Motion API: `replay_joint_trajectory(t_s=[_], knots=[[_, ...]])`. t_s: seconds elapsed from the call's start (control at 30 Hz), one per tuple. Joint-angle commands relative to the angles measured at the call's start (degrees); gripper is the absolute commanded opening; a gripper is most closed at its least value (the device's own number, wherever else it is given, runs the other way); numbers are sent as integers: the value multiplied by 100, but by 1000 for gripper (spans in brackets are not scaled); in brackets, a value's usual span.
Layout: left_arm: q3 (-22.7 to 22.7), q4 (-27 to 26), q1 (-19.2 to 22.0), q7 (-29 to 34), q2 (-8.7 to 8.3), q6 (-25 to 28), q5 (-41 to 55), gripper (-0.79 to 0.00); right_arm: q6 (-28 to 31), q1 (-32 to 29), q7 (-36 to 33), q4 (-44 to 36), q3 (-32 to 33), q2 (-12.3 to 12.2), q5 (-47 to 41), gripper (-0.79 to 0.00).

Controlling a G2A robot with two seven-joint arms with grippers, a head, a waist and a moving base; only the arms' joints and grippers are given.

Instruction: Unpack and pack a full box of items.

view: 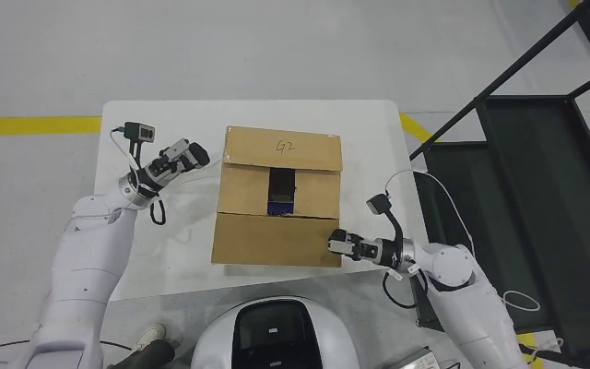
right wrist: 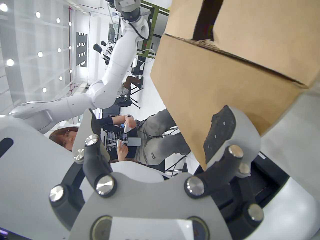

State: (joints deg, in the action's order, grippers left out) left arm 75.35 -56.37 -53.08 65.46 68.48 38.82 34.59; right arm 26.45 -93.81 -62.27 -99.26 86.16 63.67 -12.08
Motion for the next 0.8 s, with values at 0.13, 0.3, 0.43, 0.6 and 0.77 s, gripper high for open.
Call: replay_joint_trajectory(t_s=[0.13,0.3,0.43,0.6,0.77], knots=[[-130,238,86,-222,32,-86,-73,0,-239,56,90,59,-292,-6,192,0],[-296,481,216,-261,78,-66,-135,0,-507,182,513,227,-655,8,1029,0],[-362,589,267,-146,93,-47,-98,0,-660,173,719,230,-687,-14,1457,0],[-361,594,249,31,72,-31,-88,0,-814,203,1148,255,-654,-29,1762,0],[-267,450,46,52,29,-52,114,0,-1113,454,1646,391,-701,-3,1727,0]])
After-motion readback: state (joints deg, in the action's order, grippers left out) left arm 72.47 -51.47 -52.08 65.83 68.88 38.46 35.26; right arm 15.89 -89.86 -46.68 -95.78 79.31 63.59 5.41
